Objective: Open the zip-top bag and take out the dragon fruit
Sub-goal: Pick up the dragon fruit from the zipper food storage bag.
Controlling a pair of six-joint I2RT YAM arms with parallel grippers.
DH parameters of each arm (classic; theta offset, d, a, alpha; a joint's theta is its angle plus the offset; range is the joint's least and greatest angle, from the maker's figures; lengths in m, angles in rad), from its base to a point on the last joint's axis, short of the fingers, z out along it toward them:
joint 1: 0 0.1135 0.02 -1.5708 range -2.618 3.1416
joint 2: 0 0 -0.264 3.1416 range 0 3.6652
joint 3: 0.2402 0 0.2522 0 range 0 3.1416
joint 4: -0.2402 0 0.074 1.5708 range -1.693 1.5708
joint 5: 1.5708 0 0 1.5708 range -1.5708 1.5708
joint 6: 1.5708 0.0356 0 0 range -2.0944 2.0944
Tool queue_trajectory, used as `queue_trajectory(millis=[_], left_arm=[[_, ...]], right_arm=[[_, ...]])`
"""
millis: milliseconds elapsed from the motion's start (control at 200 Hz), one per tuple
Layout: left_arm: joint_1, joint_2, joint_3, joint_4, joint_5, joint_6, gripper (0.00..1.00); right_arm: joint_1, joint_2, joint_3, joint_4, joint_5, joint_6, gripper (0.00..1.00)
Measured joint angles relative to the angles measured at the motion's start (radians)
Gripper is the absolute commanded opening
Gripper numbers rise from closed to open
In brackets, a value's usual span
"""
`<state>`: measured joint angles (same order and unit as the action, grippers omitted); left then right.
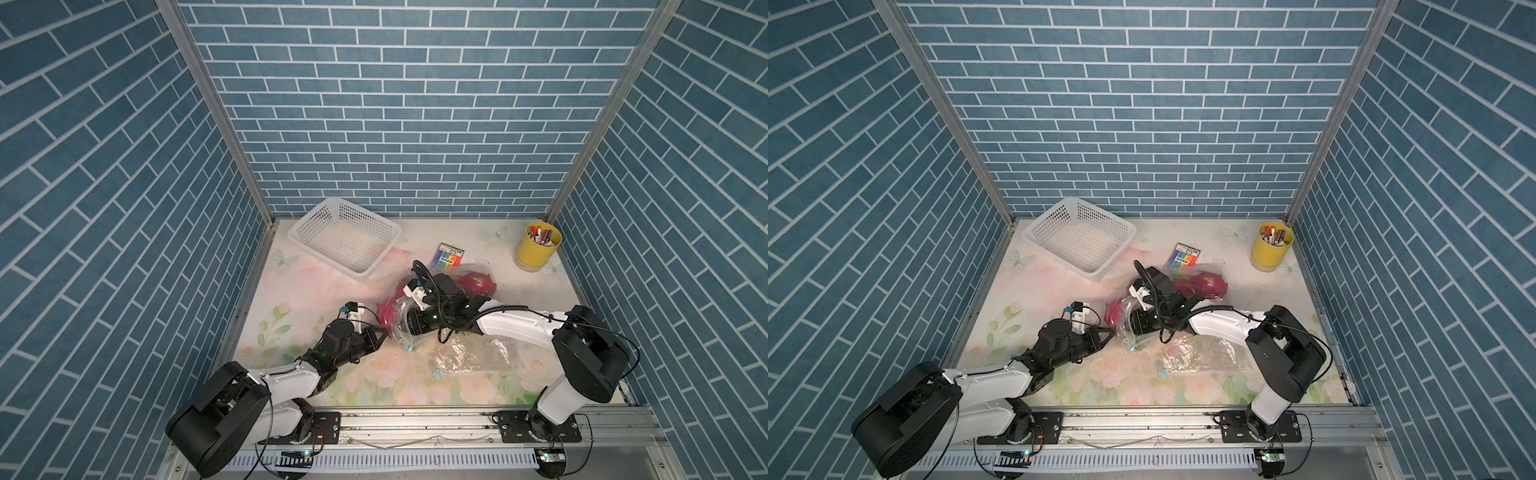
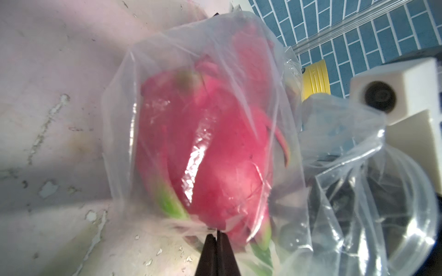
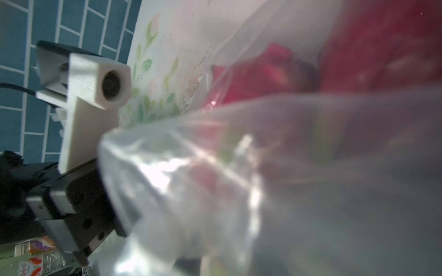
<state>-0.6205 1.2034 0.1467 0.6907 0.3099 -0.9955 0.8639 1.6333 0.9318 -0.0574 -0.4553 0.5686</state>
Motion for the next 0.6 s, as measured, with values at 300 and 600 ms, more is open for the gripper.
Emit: queue_trajectory(millis=[300,600], left_arm=[[0.000,-0.020,-0.001,-0.026,-0.059,0.002,0.00],[0.000,0.161,-0.001,0.065,-0.031,-0.012,0.00]], right_arm=[[0.005,0.019,-0.007,-0.036,0.039,-0.013,0.41],[0.035,0.063,0.008,0.018,0.012,-0.013,0.41]])
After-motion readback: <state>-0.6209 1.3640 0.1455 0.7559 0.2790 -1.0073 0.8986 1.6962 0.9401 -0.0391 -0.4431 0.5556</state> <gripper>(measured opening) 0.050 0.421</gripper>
